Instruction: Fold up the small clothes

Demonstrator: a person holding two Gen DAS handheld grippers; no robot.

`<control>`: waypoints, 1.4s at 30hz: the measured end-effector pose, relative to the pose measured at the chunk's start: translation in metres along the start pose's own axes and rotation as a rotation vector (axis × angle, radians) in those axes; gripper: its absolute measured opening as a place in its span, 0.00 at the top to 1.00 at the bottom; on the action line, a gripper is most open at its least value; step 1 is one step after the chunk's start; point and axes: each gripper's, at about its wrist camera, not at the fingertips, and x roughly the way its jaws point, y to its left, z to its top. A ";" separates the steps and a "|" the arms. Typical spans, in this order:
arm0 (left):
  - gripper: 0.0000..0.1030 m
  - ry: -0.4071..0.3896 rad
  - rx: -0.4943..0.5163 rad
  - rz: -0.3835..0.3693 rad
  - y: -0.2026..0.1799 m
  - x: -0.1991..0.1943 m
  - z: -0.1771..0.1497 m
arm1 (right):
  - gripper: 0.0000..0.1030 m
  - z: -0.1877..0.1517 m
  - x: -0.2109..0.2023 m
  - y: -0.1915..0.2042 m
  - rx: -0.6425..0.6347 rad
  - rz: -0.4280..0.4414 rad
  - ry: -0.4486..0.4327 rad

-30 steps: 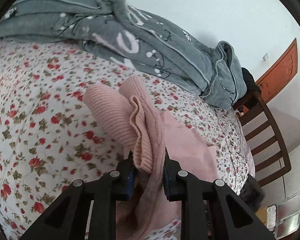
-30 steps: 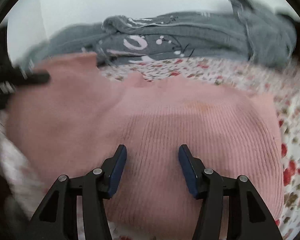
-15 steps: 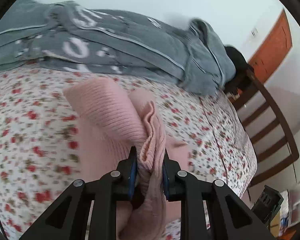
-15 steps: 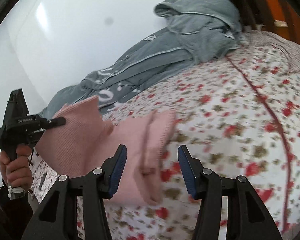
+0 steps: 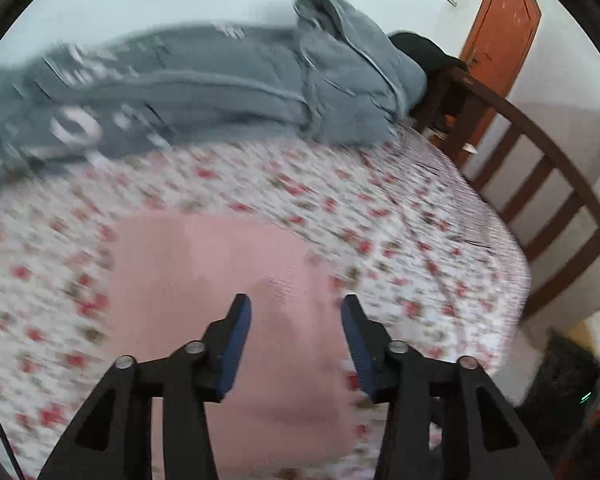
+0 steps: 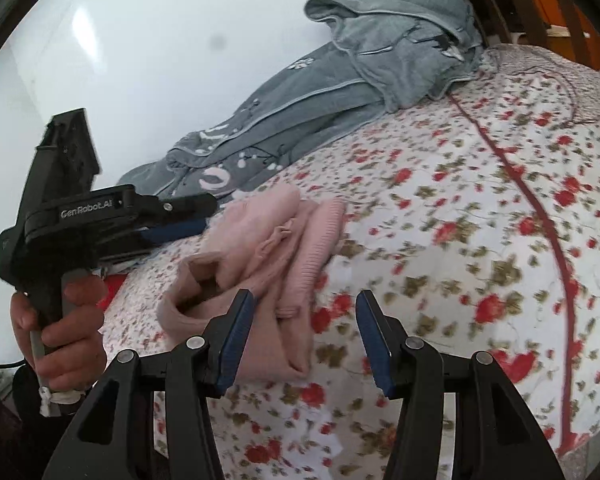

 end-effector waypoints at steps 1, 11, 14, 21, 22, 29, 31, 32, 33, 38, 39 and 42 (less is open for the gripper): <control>0.54 -0.013 0.003 0.046 0.009 -0.007 -0.003 | 0.49 0.002 0.003 0.004 0.000 0.014 0.004; 0.54 0.028 -0.164 0.124 0.111 -0.018 -0.039 | 0.37 0.018 0.060 0.049 0.067 0.106 0.079; 0.54 0.030 -0.212 0.105 0.130 -0.021 -0.052 | 0.36 0.019 0.087 0.051 0.097 -0.009 0.120; 0.54 0.018 -0.236 0.093 0.153 -0.029 -0.071 | 0.80 0.023 0.089 0.084 -0.113 -0.134 0.064; 0.54 0.018 -0.240 0.089 0.155 -0.029 -0.073 | 0.81 0.025 0.077 0.086 -0.110 -0.105 0.022; 0.54 0.029 -0.241 0.042 0.152 -0.018 -0.081 | 0.80 0.019 0.057 0.063 -0.042 -0.111 -0.066; 0.54 0.033 -0.228 0.016 0.146 -0.013 -0.080 | 0.76 0.007 0.076 0.043 0.016 -0.171 -0.022; 0.54 0.037 -0.226 0.005 0.143 -0.012 -0.080 | 0.74 -0.001 0.090 0.032 0.037 -0.182 0.022; 0.54 0.040 -0.220 -0.010 0.139 -0.010 -0.079 | 0.71 -0.005 0.096 0.027 0.034 -0.181 0.033; 0.50 0.022 -0.102 -0.071 0.106 -0.011 -0.083 | 0.65 0.000 0.063 0.048 -0.049 -0.236 -0.036; 0.50 0.024 -0.082 -0.071 0.101 -0.010 -0.084 | 0.64 0.000 0.057 0.051 -0.069 -0.244 -0.049; 0.50 0.053 -0.051 -0.077 0.088 -0.001 -0.091 | 0.64 -0.008 0.047 0.061 -0.156 -0.240 -0.045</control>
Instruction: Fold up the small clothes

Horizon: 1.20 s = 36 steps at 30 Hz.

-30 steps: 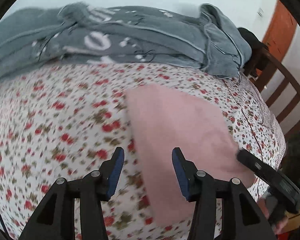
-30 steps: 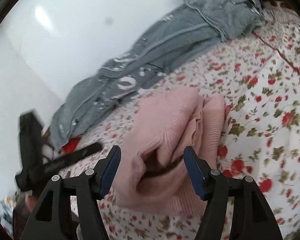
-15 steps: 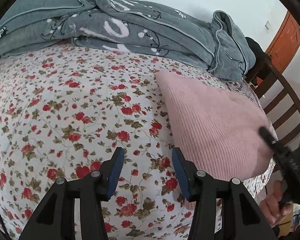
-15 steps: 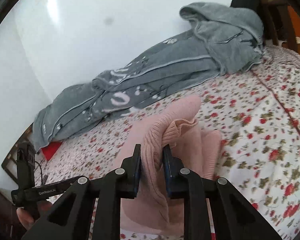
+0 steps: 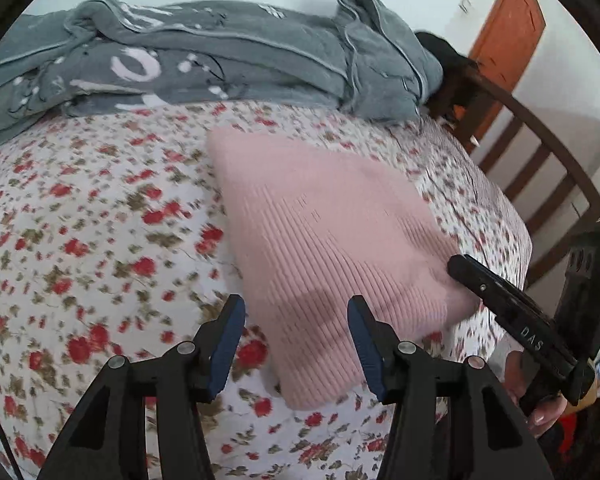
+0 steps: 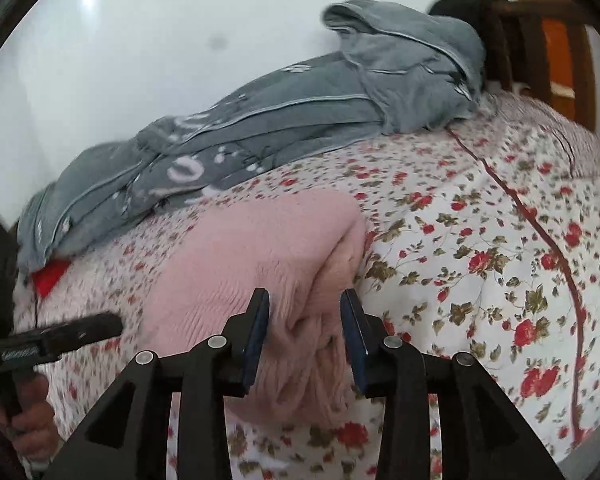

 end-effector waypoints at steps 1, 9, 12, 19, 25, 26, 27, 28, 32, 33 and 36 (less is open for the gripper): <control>0.50 0.012 -0.002 0.003 -0.002 0.005 -0.002 | 0.64 -0.004 0.001 0.002 -0.017 -0.001 0.010; 0.46 0.099 0.028 0.071 -0.002 0.021 -0.019 | 0.65 -0.031 0.017 -0.006 -0.094 -0.148 0.070; 0.46 0.095 0.081 0.080 -0.006 0.010 -0.025 | 0.64 -0.025 0.010 -0.009 -0.092 -0.153 0.069; 0.46 0.167 0.227 0.130 -0.022 0.027 -0.054 | 0.64 -0.021 0.001 -0.010 -0.042 -0.112 0.084; 0.51 0.061 0.168 0.112 -0.026 0.017 -0.048 | 0.64 -0.022 -0.006 -0.006 -0.053 -0.100 0.084; 0.57 0.051 0.160 0.099 -0.026 0.016 -0.046 | 0.64 -0.023 -0.008 -0.006 -0.052 -0.092 0.083; 0.63 0.042 0.156 0.096 -0.027 0.015 -0.045 | 0.64 -0.023 -0.010 -0.006 -0.049 -0.085 0.082; 0.67 0.037 0.152 0.101 -0.028 0.015 -0.045 | 0.64 -0.023 -0.013 -0.007 -0.042 -0.073 0.079; 0.80 0.007 0.136 0.085 -0.027 0.012 -0.047 | 0.64 -0.025 -0.010 -0.010 -0.005 -0.005 0.100; 0.82 -0.003 0.119 0.064 -0.022 0.009 -0.047 | 0.65 -0.027 -0.008 -0.011 0.004 0.005 0.108; 0.84 -0.001 0.033 0.004 0.000 0.004 -0.048 | 1.00 -0.029 -0.007 -0.015 0.031 0.013 0.107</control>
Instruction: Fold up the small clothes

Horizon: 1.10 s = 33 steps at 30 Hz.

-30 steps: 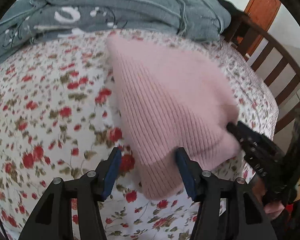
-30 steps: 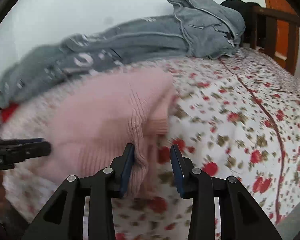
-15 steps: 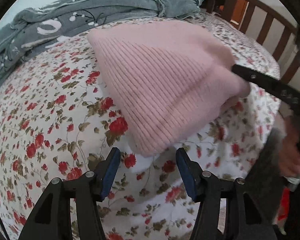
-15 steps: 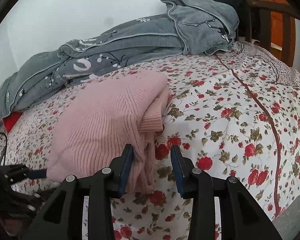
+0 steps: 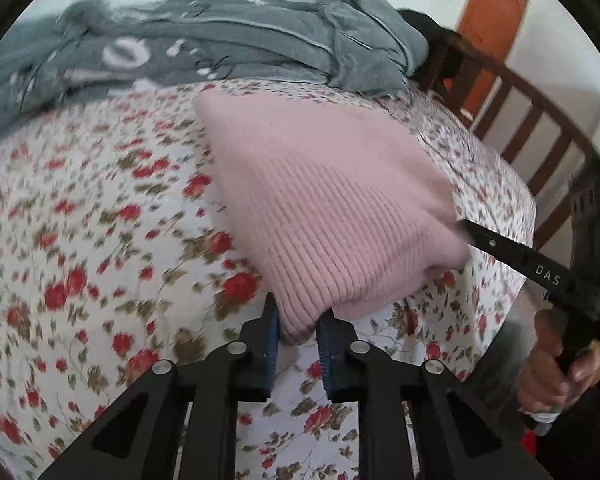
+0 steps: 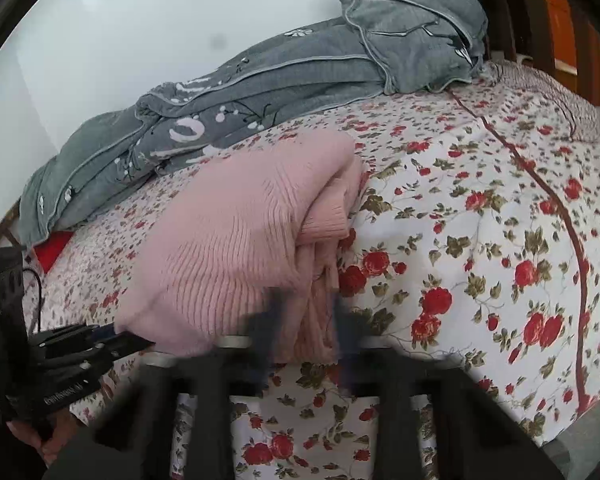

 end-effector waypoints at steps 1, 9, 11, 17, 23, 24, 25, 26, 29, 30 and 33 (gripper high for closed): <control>0.85 0.012 -0.031 -0.017 0.008 0.002 -0.002 | 1.00 0.000 -0.004 -0.003 0.014 -0.022 -0.021; 0.77 0.047 -0.055 -0.068 0.012 0.006 -0.008 | 0.95 -0.001 -0.006 -0.018 0.048 -0.020 0.000; 0.70 0.068 -0.019 -0.061 0.010 0.006 -0.010 | 0.89 0.001 -0.011 -0.018 0.070 0.023 -0.003; 0.64 0.071 -0.044 -0.057 0.031 -0.004 -0.020 | 0.53 0.011 -0.019 -0.003 0.089 0.131 -0.058; 0.60 0.051 -0.101 -0.057 0.048 -0.011 -0.012 | 0.58 0.009 -0.004 0.005 0.080 0.143 -0.026; 0.60 0.041 -0.101 -0.053 0.049 -0.012 -0.010 | 0.58 0.008 -0.005 0.004 0.079 0.149 -0.026; 0.60 0.028 -0.101 -0.051 0.049 -0.014 -0.007 | 0.58 0.009 -0.009 0.002 0.085 0.156 -0.041; 0.60 0.021 -0.103 -0.051 0.049 -0.014 -0.004 | 0.58 0.009 -0.013 -0.001 0.094 0.158 -0.056; 0.57 -0.002 -0.120 -0.045 0.050 -0.010 0.007 | 0.56 0.015 -0.029 -0.010 0.140 0.199 -0.109; 0.57 -0.006 -0.131 -0.036 0.050 -0.007 0.010 | 0.55 0.016 -0.030 -0.009 0.143 0.209 -0.112; 0.57 -0.008 -0.201 -0.039 0.055 0.001 0.021 | 0.55 0.021 -0.020 0.013 0.071 0.189 -0.078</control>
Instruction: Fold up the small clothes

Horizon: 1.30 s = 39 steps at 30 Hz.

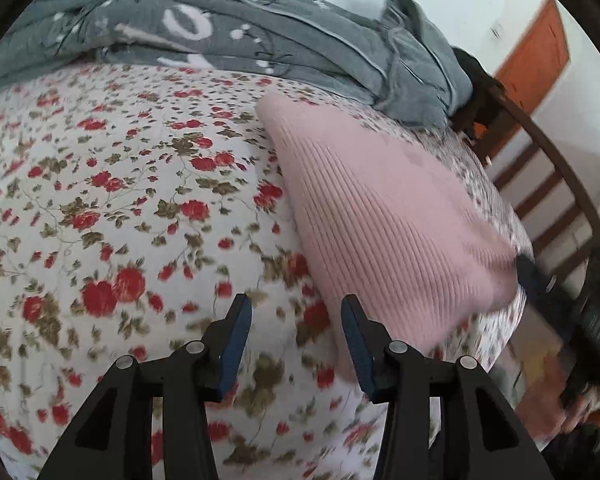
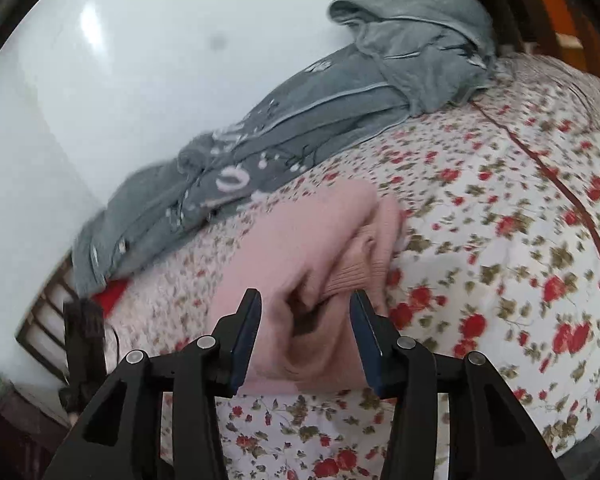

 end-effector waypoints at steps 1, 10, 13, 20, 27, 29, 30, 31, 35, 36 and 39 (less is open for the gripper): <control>0.57 -0.003 -0.036 -0.020 0.003 0.002 0.003 | 0.55 -0.002 0.005 0.005 -0.024 -0.018 0.011; 0.57 -0.013 -0.080 -0.046 0.013 0.005 0.012 | 0.95 -0.009 -0.007 -0.013 -0.041 -0.073 -0.067; 0.57 -0.013 -0.082 -0.084 0.007 0.009 0.023 | 0.95 -0.020 0.015 -0.023 -0.068 -0.144 0.020; 0.46 -0.008 -0.004 -0.116 -0.015 0.015 0.051 | 0.50 0.003 0.008 -0.016 -0.162 -0.164 0.038; 0.42 0.073 -0.020 -0.143 -0.012 0.047 0.078 | 0.31 0.058 0.052 -0.029 -0.043 -0.119 0.099; 0.37 0.097 -0.038 -0.155 -0.005 0.056 0.077 | 0.31 0.058 0.087 -0.034 -0.028 -0.160 0.193; 0.37 0.103 -0.046 -0.166 -0.003 0.059 0.076 | 0.27 0.056 0.100 -0.038 -0.027 -0.163 0.224; 0.37 0.105 -0.055 -0.186 0.000 0.062 0.074 | 0.27 0.051 0.107 -0.043 -0.018 -0.150 0.235; 0.37 0.126 -0.074 -0.234 0.001 0.078 0.072 | 0.27 0.050 0.111 -0.056 0.010 -0.113 0.249; 0.38 0.127 -0.083 -0.242 0.001 0.082 0.072 | 0.29 0.051 0.113 -0.054 0.008 -0.118 0.251; 0.46 0.129 -0.096 -0.243 -0.003 0.087 0.074 | 0.38 0.052 0.119 -0.051 0.007 -0.098 0.268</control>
